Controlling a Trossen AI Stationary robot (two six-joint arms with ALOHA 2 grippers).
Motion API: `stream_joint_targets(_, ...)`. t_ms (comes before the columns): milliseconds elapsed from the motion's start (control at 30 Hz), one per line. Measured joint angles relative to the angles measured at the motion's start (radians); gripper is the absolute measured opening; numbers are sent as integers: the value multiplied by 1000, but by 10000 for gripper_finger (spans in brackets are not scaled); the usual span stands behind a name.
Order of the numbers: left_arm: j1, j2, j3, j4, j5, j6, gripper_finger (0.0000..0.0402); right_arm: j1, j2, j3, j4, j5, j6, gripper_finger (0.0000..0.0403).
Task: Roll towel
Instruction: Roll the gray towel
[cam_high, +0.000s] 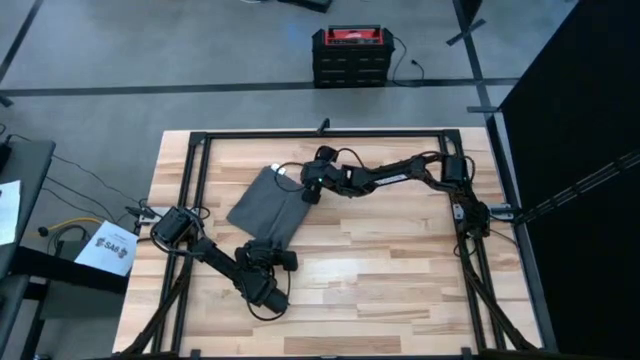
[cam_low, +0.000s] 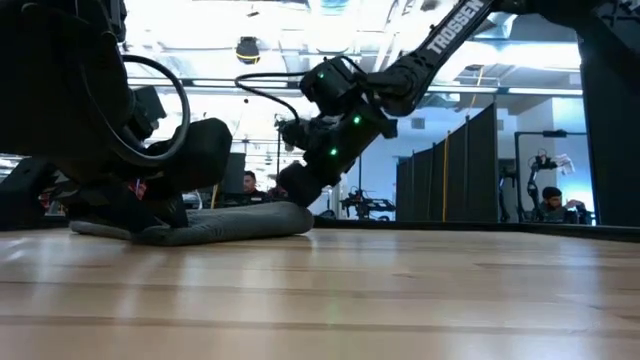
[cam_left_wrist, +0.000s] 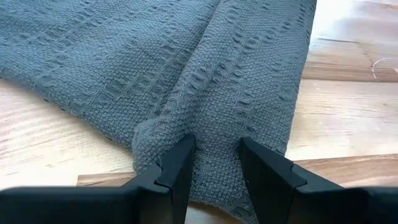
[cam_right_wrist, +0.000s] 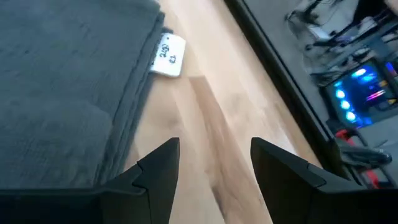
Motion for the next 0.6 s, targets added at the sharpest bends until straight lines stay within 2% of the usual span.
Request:
stream_joint_targets(133,0,0,1,-1,0,0,122,14,-47,1,6,-107,-28,185)
stream_joint_targets(200,0,0,2,-1,0,0,122,17,-78,2,2,-191,-64,184)
stream_joint_targets(300,0,0,2,-1,-1,0,122,10,-100,3,7,-371,-69,170)
stream_joint_targets(367,0,0,2,-2,-1,0,122,8,-90,3,20,-461,-48,138)
stream_joint_targets(500,-1,0,5,-4,0,0,122,10,-6,3,141,-489,10,26)
stream_joint_targets(600,-6,0,18,-5,6,15,122,4,55,2,210,-474,98,8)
